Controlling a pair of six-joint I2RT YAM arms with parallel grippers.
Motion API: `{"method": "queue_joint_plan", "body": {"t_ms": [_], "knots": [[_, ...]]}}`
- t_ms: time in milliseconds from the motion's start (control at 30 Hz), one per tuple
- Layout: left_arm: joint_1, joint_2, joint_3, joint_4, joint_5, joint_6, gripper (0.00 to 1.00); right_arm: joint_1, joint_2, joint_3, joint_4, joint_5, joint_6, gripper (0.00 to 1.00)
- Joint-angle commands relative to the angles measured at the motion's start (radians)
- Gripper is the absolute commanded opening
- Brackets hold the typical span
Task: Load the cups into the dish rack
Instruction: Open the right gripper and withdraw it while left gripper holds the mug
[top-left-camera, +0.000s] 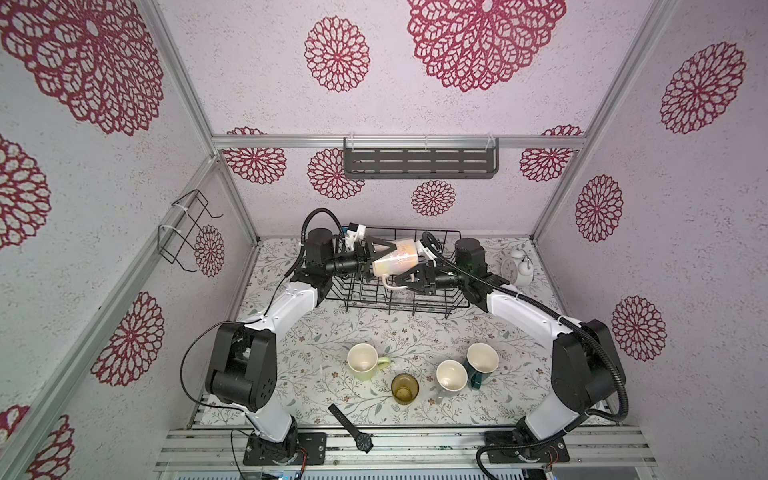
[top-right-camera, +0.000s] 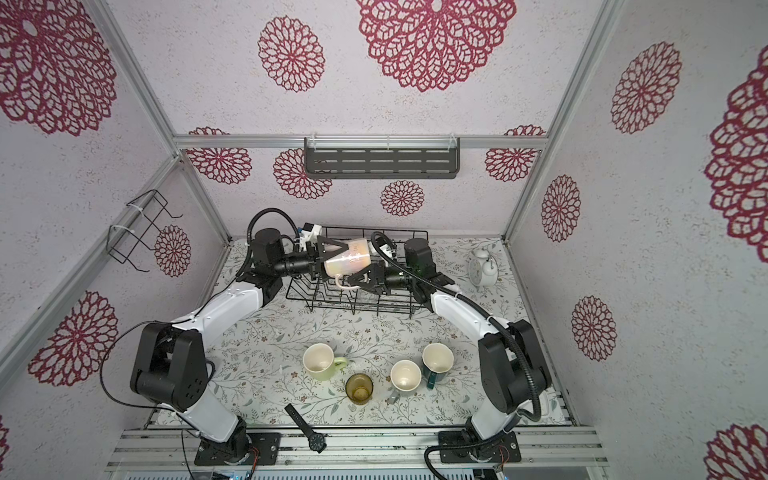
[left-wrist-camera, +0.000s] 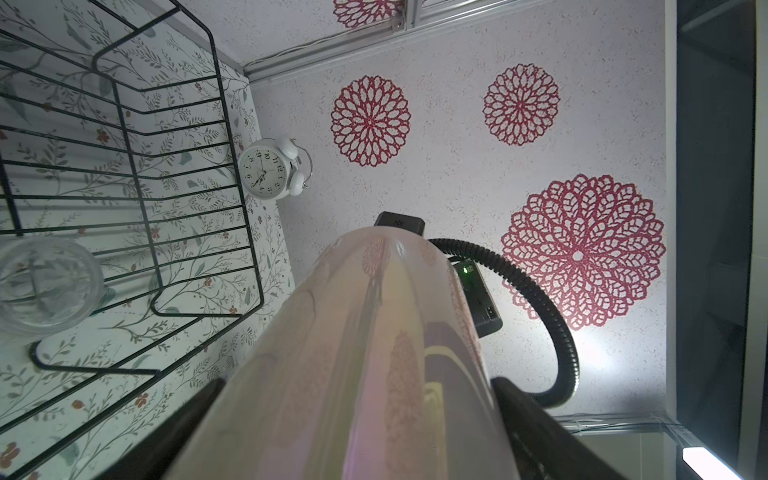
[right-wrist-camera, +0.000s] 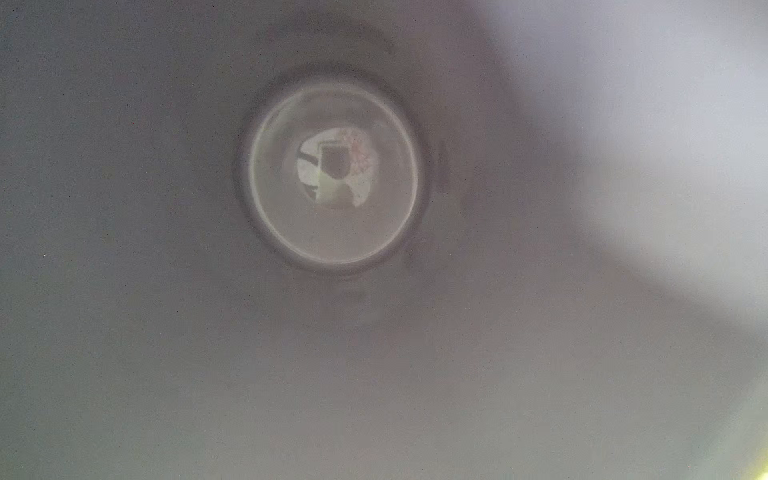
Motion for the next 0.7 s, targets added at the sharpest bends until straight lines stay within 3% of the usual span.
{"method": "queue_joint_plan", "body": {"t_ms": [0,200,400,467,567,667], "knots": [[-0.001,-0.019,0.01,0.118,-0.08,-0.032,0.99,0.05,-0.04,0.042,0.043,-0.109,-0.03,0.0],[0.001,-0.027,-0.006,0.157,-0.084,-0.043,0.88,0.049,-0.018,0.011,0.304,-0.115,0.188,0.0],[0.007,-0.033,-0.016,0.159,-0.105,-0.038,0.81,0.036,-0.018,-0.009,0.296,-0.081,0.192,0.0],[0.01,-0.032,-0.015,0.155,-0.111,-0.037,0.79,0.03,-0.019,-0.017,0.296,-0.066,0.192,0.11],[0.014,-0.033,-0.008,0.123,-0.129,-0.013,0.77,0.017,-0.024,-0.027,0.296,-0.041,0.195,0.19],[0.014,-0.039,0.014,0.042,-0.158,0.044,0.77,-0.004,-0.035,-0.037,0.289,0.003,0.193,0.39]]}}
